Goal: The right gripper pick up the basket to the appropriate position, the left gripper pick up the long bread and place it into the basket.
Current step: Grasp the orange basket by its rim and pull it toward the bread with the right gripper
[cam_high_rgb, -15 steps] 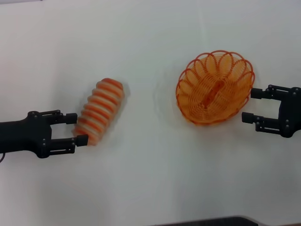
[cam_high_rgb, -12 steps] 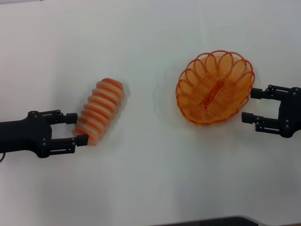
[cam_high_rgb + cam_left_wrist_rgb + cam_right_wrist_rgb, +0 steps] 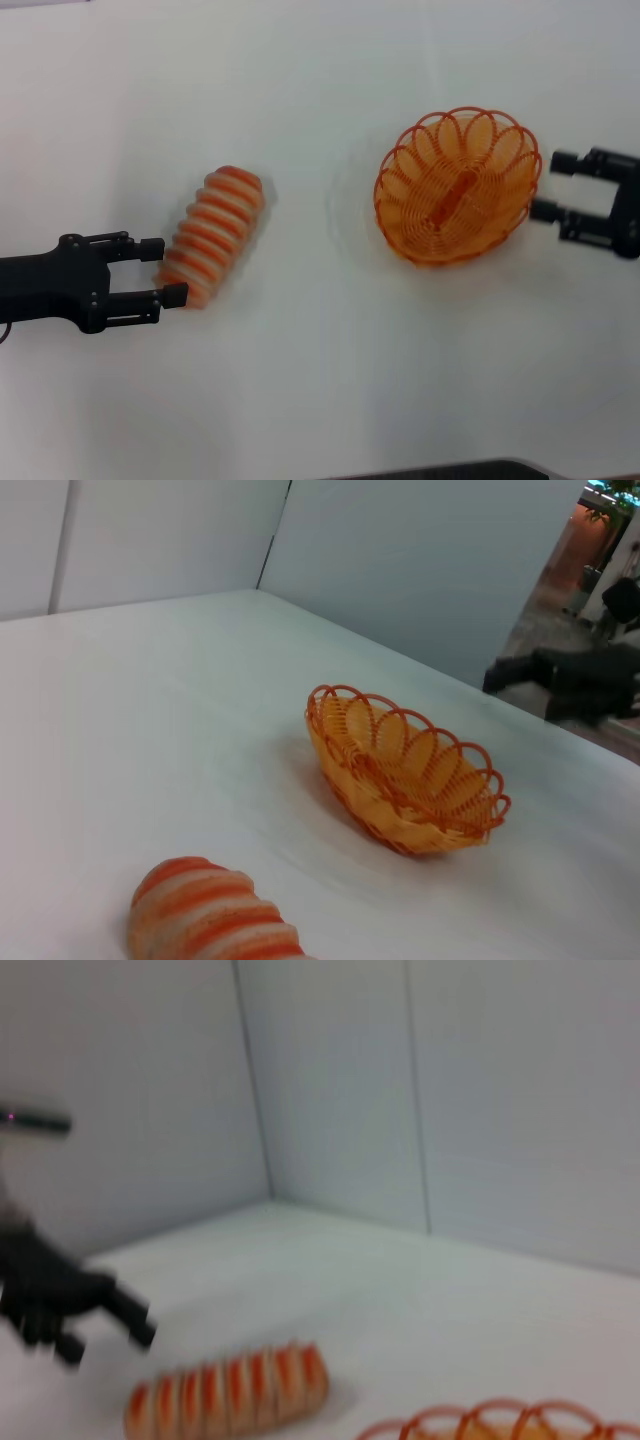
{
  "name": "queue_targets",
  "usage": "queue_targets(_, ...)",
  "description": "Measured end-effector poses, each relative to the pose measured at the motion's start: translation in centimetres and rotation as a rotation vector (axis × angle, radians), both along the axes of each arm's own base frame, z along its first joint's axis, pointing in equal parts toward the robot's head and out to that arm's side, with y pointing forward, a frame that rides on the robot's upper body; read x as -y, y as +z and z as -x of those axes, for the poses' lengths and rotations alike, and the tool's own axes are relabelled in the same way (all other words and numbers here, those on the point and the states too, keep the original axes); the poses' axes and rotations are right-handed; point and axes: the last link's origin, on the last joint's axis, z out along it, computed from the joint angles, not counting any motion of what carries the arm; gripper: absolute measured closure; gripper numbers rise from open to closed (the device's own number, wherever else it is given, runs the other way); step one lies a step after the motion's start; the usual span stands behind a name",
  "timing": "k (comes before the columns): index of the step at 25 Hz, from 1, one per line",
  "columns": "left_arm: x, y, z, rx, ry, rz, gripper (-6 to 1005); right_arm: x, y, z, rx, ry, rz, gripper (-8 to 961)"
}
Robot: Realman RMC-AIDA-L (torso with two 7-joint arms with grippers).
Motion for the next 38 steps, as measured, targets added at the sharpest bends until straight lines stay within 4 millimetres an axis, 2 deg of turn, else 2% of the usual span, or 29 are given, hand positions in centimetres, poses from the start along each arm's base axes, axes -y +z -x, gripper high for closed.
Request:
queue_targets(4,-0.1,0.0,-0.1,0.002,-0.001,-0.002,248,-0.9,2.2,0.7,-0.118,-0.071,0.000,222)
queue_targets(7,-0.2,0.1,-0.1,0.007,0.001,-0.011,247,-2.4,3.8,0.9,-0.166,-0.193,0.021,222)
queue_targets(15,-0.4,0.1,-0.3,0.018,0.003,-0.022,247,-6.3,6.7,1.8,-0.206,-0.412,0.090,225)
queue_targets(19,-0.5,0.1,-0.4,0.020,0.003,-0.022,247,-8.2,7.7,2.0,-0.168,-0.515,0.105,226)
queue_targets(23,-0.6,0.2,-0.4,0.025,0.006,-0.030,247,-10.2,8.0,2.1,-0.076,-0.616,0.142,227)
queue_targets(28,-0.7,0.3,-0.5,0.031,0.009,-0.041,247,-12.5,7.4,3.4,0.083,-0.631,0.186,231)
queue_targets(38,-1.0,0.3,-0.8,0.034,-0.001,-0.045,248,-14.4,5.3,5.2,0.273,-0.609,0.253,259)
